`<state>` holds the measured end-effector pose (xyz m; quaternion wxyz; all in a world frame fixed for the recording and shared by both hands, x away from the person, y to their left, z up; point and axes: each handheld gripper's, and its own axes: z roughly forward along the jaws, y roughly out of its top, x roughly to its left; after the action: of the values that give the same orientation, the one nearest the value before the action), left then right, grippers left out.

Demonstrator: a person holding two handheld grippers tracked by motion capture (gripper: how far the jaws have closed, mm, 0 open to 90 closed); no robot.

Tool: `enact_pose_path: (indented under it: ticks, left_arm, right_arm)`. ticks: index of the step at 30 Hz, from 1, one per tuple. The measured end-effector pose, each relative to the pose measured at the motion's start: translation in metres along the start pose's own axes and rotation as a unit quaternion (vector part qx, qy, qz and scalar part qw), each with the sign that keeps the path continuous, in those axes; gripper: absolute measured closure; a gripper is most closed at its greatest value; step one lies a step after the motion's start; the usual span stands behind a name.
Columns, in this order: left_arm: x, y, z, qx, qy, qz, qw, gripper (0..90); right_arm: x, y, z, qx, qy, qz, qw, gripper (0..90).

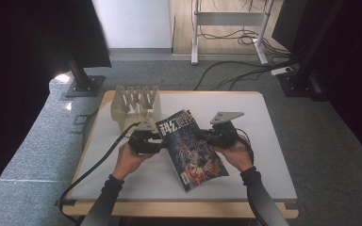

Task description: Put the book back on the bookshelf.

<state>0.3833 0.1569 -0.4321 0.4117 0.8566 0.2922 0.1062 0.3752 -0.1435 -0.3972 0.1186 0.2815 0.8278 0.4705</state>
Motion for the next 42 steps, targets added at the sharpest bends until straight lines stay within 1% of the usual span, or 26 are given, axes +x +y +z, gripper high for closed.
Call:
enact_pose_path:
  ticks: [1, 3, 4, 5, 6, 8, 12, 15, 17, 18, 19, 20, 21, 22, 25, 26, 27, 29, 30, 32, 33, 35, 37, 38, 40, 42]
  left_arm:
    - [-0.002, 0.004, -0.004, -0.002, 0.005, 0.006, 1.0, 51.9]
    - [-0.002, 0.006, -0.007, -0.002, 0.008, 0.009, 0.9999, 54.1]
    - [-0.002, 0.007, -0.009, -0.008, 0.008, 0.009, 0.9999, 55.7]
    - [-0.002, 0.009, -0.012, -0.012, 0.006, 0.01, 0.9999, 55.7]
    - [-0.001, 0.01, -0.015, -0.015, 0.003, 0.01, 0.9998, 59.4]
    - [-0.001, 0.013, -0.02, -0.021, -0.001, 0.014, 0.9997, 60.9]
    - [-0.003, 0.02, -0.03, -0.02, -0.002, 0.033, 0.9993, 64.1]
    - [-0.006, 0.025, -0.038, -0.027, -0.001, 0.044, 0.9987, 67.8]
    - [-0.007, 0.028, -0.043, -0.035, 0.0, 0.051, 0.9981, 69.0]
    - [-0.008, 0.029, -0.046, -0.042, 0.002, 0.052, 0.9978, 71.8]
    - [-0.009, 0.029, -0.049, -0.05, 0.004, 0.053, 0.9974, 71.8]
    - [-0.011, 0.029, -0.053, -0.062, 0.001, 0.055, 0.9965, 75.0]
    - [-0.011, 0.029, -0.053, -0.062, 0.001, 0.055, 0.9965, 76.5]
    - [-0.012, 0.029, -0.055, -0.068, 0.004, 0.058, 0.996, 76.5]
    - [-0.014, 0.03, -0.061, -0.081, 0.013, 0.069, 0.9942, 81.2]
    - [-0.015, 0.03, -0.064, -0.081, 0.014, 0.076, 0.9937, 82.3]
    - [-0.016, 0.029, -0.064, -0.078, 0.019, 0.08, 0.9936, 82.9]
    - [-0.018, 0.027, -0.062, -0.07, 0.022, 0.087, 0.9935, 82.6]
    - [-0.018, 0.025, -0.061, -0.078, 0.014, 0.086, 0.9931, 82.5]
    - [-0.019, 0.026, -0.058, -0.081, 0.008, 0.085, 0.993, 81.8]
    - [-0.018, 0.027, -0.057, -0.079, 0.007, 0.085, 0.9932, 80.9]
    - [-0.019, 0.032, -0.052, -0.077, 0.013, 0.087, 0.9932, 78.6]
    - [-0.019, 0.036, -0.047, -0.075, 0.012, 0.085, 0.9935, 74.2]
    - [-0.018, 0.039, -0.044, -0.073, 0.009, 0.083, 0.9938, 73.8]
    - [-0.018, 0.044, -0.039, -0.071, 0.004, 0.085, 0.9938, 71.1]
    - [-0.018, 0.049, -0.035, -0.067, 0.008, 0.09, 0.9937, 70.7]
  right_arm:
    - [0.0, 0.002, -0.001, 0.001, -0.001, -0.002, 1.0, 80.6]
    - [0.0, 0.003, -0.002, 0.0, -0.003, -0.003, 1.0, 80.6]
    - [0.0, 0.004, -0.003, -0.001, -0.005, -0.004, 1.0, 80.5]
    - [0.0, 0.004, -0.003, -0.001, -0.005, -0.004, 1.0, 80.5]
    - [-0.001, 0.005, -0.005, -0.001, -0.009, -0.004, 0.9999, 80.5]
    - [-0.002, 0.006, -0.005, -0.001, -0.013, -0.005, 0.9999, 80.6]
    - [-0.004, 0.008, -0.008, 0.001, -0.021, -0.007, 0.9998, 81.0]
    - [-0.004, 0.012, -0.011, -0.004, -0.026, -0.009, 0.9996, 81.1]
    - [-0.004, 0.013, -0.011, -0.006, -0.028, -0.01, 0.9995, 81.1]
    - [-0.004, 0.015, -0.013, -0.008, -0.031, -0.01, 0.9995, 81.2]
    - [-0.004, 0.015, -0.013, -0.008, -0.031, -0.01, 0.9995, 81.2]
    - [-0.003, 0.018, -0.014, -0.012, -0.034, -0.012, 0.9993, 81.2]
    - [-0.003, 0.018, -0.014, -0.012, -0.034, -0.012, 0.9993, 81.2]
    - [-0.002, 0.019, -0.015, -0.012, -0.037, -0.014, 0.9991, 81.2]
    - [-0.001, 0.019, -0.017, -0.018, -0.044, -0.019, 0.9987, 81.4]
    - [-0.001, 0.019, -0.017, -0.018, -0.047, -0.021, 0.9985, 81.5]
    - [-0.001, 0.015, -0.014, -0.011, -0.054, -0.024, 0.9982, 81.6]
    - [-0.002, 0.012, -0.012, -0.006, -0.054, -0.025, 0.9982, 81.6]
    - [-0.002, 0.01, -0.01, -0.004, -0.055, -0.024, 0.9982, 81.6]
    - [-0.006, 0.005, -0.011, -0.009, -0.056, -0.019, 0.9982, 81.5]
    - [-0.007, 0.003, -0.012, -0.007, -0.056, -0.017, 0.9983, 81.5]
    - [-0.009, -0.001, -0.014, -0.005, -0.055, -0.015, 0.9984, 81.4]
    - [-0.01, -0.004, -0.015, -0.005, -0.054, -0.014, 0.9984, 81.3]
    - [-0.011, -0.006, -0.016, -0.007, -0.048, -0.014, 0.9987, 81.2]
    - [-0.01, -0.007, -0.017, -0.01, -0.043, -0.019, 0.9988, 81.1]
    - [-0.01, -0.008, -0.018, -0.01, -0.044, -0.02, 0.9988, 81.0]
